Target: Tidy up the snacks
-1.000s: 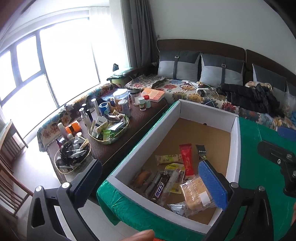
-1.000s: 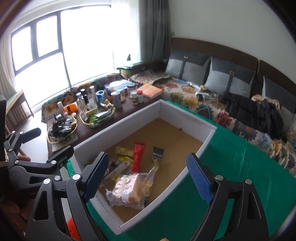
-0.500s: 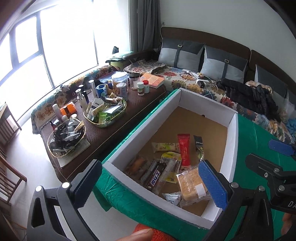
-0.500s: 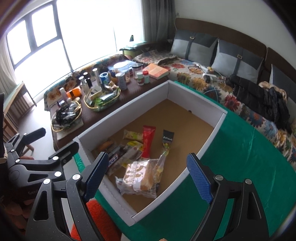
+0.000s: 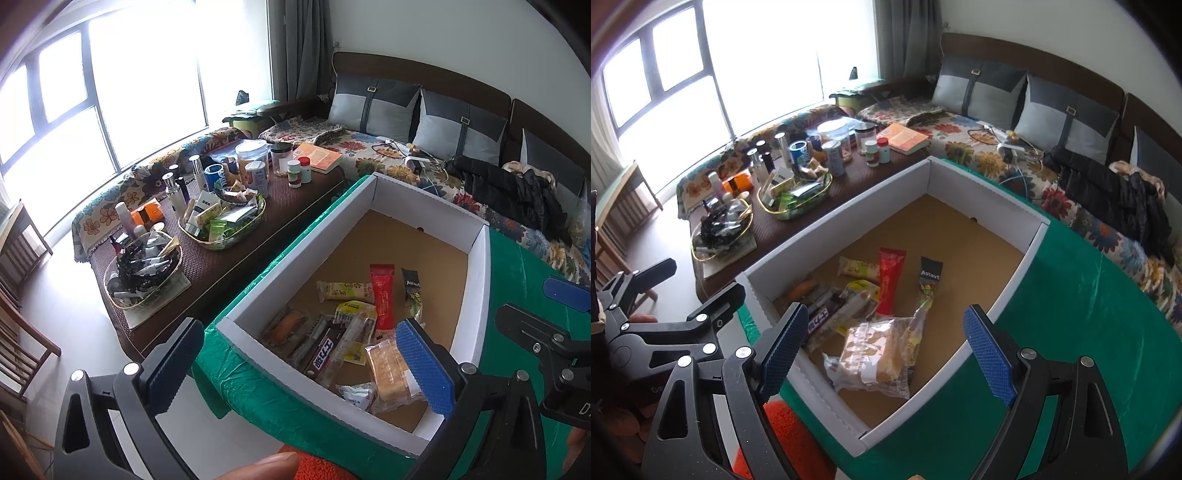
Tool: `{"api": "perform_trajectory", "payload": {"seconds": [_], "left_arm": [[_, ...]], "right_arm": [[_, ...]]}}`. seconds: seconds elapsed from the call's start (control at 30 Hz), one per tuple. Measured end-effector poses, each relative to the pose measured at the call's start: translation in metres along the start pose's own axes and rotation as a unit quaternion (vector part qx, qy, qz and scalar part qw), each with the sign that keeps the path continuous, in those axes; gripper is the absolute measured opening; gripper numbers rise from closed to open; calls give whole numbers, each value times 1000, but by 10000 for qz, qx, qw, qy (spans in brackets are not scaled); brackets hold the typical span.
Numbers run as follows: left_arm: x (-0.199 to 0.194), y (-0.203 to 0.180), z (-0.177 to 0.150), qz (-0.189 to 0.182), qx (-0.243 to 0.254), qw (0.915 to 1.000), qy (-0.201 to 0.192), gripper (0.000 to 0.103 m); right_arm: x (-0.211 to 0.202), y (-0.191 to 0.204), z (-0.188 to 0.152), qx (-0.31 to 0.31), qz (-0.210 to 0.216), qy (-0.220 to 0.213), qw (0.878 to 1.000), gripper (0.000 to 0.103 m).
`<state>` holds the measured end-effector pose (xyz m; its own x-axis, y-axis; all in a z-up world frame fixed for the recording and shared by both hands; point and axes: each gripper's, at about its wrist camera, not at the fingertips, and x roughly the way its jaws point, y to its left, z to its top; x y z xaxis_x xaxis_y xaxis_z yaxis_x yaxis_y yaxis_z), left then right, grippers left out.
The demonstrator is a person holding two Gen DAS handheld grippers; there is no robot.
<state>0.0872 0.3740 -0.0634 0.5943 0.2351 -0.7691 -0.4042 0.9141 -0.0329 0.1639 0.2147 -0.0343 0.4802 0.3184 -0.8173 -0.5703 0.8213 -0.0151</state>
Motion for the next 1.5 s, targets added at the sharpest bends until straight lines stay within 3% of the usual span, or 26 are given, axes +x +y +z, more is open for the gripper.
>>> {"api": "perform_trajectory", "payload": {"seconds": [0.5, 1.5], "left_arm": [[2, -3, 2, 158, 101, 9998, -54, 103], [19, -12, 9, 63, 318, 9995, 45, 103]], "right_arm": [[6, -1, 2, 1, -12, 55, 10000, 88], [20, -9, -7, 47, -62, 116, 9999, 88]]}}
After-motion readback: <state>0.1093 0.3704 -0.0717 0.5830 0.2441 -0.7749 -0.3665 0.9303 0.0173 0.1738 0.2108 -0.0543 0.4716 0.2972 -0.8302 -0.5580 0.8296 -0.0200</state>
